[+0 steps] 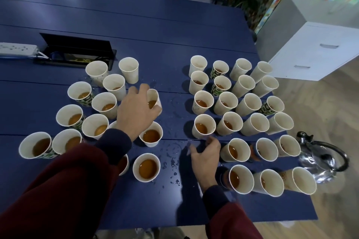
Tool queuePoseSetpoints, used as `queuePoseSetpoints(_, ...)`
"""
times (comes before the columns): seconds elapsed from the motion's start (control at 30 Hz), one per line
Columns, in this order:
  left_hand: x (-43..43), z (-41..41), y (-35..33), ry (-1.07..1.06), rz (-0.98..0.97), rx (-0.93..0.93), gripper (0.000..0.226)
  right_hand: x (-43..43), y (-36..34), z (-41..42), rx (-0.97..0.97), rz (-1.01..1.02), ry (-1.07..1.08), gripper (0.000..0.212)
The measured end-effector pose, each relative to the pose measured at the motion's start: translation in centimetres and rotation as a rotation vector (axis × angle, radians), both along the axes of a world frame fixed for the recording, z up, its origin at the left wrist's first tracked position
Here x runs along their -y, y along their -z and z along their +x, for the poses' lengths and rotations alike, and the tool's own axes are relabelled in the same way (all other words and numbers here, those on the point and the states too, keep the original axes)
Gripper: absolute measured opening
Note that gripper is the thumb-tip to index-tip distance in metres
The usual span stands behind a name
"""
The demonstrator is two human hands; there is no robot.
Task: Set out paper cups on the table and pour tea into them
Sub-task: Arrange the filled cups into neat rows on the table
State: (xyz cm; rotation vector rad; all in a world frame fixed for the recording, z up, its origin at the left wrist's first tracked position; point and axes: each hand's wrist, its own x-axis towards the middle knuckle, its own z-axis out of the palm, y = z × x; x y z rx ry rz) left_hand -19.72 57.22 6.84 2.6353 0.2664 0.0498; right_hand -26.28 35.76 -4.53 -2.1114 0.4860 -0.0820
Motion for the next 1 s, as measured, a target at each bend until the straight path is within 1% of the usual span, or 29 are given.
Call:
queuePoseSetpoints(0.07, 0.9, -1.0, -1.3, 0.017, -0.011, 0.037, 0.053, -0.6, -1.3, -1.1, 0.094, -0.005, -0.037, 0.052)
queuePoseSetpoints(0.13, 1.8, -2.2, -2.4, 0.04, -0.019, 0.071, 0.053, -1.3, -2.8, -1.9, 0.175, -0.002, -0.103, 0.051)
queuePoseSetpoints(0.23, 3.4, -4.1, -3.6, 0.122, -0.053, 0.096, 0.054, -2.5, -4.8, -2.5, 0.212, 0.042, -0.242, 0.063)
queuePoseSetpoints(0.33, 5.1, -5.9, -3.9, 0.233, -0.051, 0.076, 0.055, -3.5, -6.1, -2.9, 0.25, 0.101, -0.336, 0.076)
queuePoseSetpoints(0.37, 5.6, -6.5, -3.8, 0.26, -0.048, 0.067, 0.055, -3.6, -6.3, -3.2, 0.272, 0.124, -0.345, 0.075)
queuePoseSetpoints(0.43, 6.1, -7.5, -3.4, 0.321, -0.047, 0.057, 0.054, -3.7, -6.6, -3.9, 0.31, 0.141, -0.341, 0.065)
queuePoseSetpoints(0.53, 6.0, -8.8, -2.7, 0.399, -0.076, 0.009, 0.059, -3.6, -6.1, -5.3, 0.331, 0.096, -0.302, 0.052)
queuePoseSetpoints(0.63, 5.0, -9.5, -2.2, 0.391, -0.199, -0.046, 0.072, -3.0, -4.8, -6.8, 0.344, 0.093, -0.262, 0.048)
queuePoseSetpoints(0.67, 4.5, -9.4, -1.8, 0.37, -0.202, -0.045, 0.073, -2.7, -4.3, -7.2, 0.338, 0.094, -0.243, 0.048)
queuePoseSetpoints(0.73, 3.3, -8.8, -0.7, 0.303, -0.134, -0.049, 0.071, -2.3, -3.6, -7.9, 0.297, 0.107, -0.197, 0.049)
queuePoseSetpoints(0.83, 1.6, -7.6, 1.1, 0.205, 0.001, -0.108, 0.064, -1.4, -2.6, -8.4, 0.216, 0.121, -0.141, 0.05)
queuePoseSetpoints(0.93, 0.6, -6.5, 2.5, 0.208, 0.19, -0.16, 0.057, -0.4, -1.5, -8.3, 0.193, 0.096, -0.119, 0.049)
queuePoseSetpoints(1.0, 0.3, -5.7, 3.1, 0.203, 0.25, -0.198, 0.06, 0.2, -0.7, -7.7, 0.18, 0.089, -0.099, 0.047)
